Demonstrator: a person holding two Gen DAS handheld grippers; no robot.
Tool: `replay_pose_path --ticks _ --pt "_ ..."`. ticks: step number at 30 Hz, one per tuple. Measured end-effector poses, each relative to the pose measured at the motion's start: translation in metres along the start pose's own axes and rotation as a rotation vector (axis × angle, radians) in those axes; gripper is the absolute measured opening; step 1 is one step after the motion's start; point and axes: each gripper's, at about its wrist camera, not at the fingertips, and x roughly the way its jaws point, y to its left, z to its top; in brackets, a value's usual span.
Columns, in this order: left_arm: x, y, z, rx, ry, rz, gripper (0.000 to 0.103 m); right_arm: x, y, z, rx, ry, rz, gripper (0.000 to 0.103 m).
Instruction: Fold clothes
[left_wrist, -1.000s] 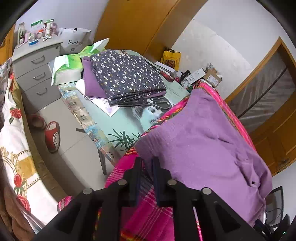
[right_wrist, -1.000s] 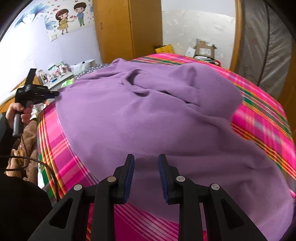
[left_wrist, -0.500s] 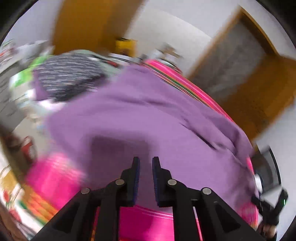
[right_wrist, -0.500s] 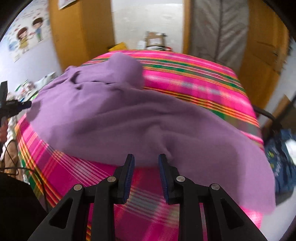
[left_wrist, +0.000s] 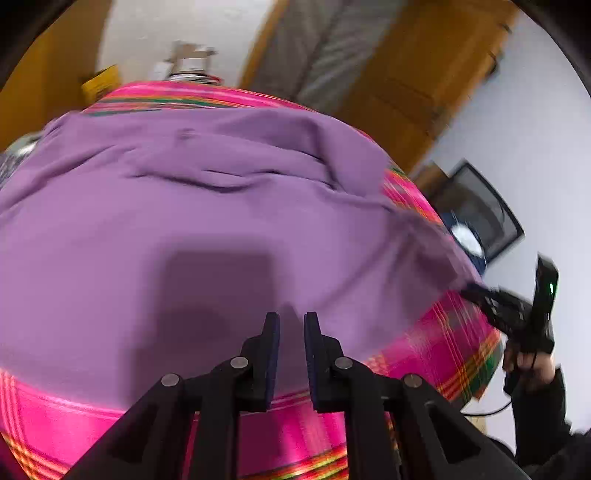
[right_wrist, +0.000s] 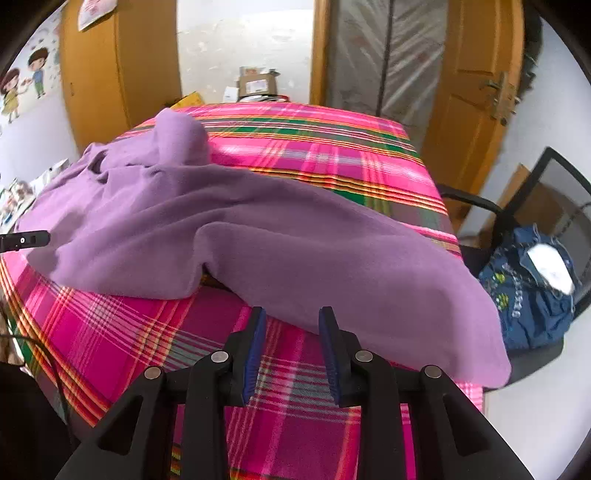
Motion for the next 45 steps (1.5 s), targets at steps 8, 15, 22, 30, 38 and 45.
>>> replay_pose_path --ticks 8,15,22,30,38,45 --pt "0.037 -0.068 0.004 0.245 0.062 -0.05 0.017 0.016 0.007 0.005 -0.097 0.011 0.028 0.038" --pt "0.062 -0.095 0.002 0.346 0.119 -0.066 0.02 0.021 -0.009 0.006 -0.073 0.015 0.105 0.043" --pt "0.066 -0.108 -0.001 0.427 0.103 -0.03 0.027 0.02 -0.015 0.006 -0.058 0.003 0.08 0.005" --pt "0.068 -0.131 -0.019 0.601 0.06 0.02 0.039 0.007 -0.022 0.004 -0.035 -0.043 0.095 0.004" --pt "0.067 -0.127 -0.013 0.577 0.058 0.035 0.003 -0.018 -0.032 0.002 -0.017 -0.094 0.086 0.004" --pt "0.034 -0.127 -0.015 0.543 0.054 -0.108 0.002 -0.036 -0.043 -0.014 -0.001 -0.078 0.069 0.004"
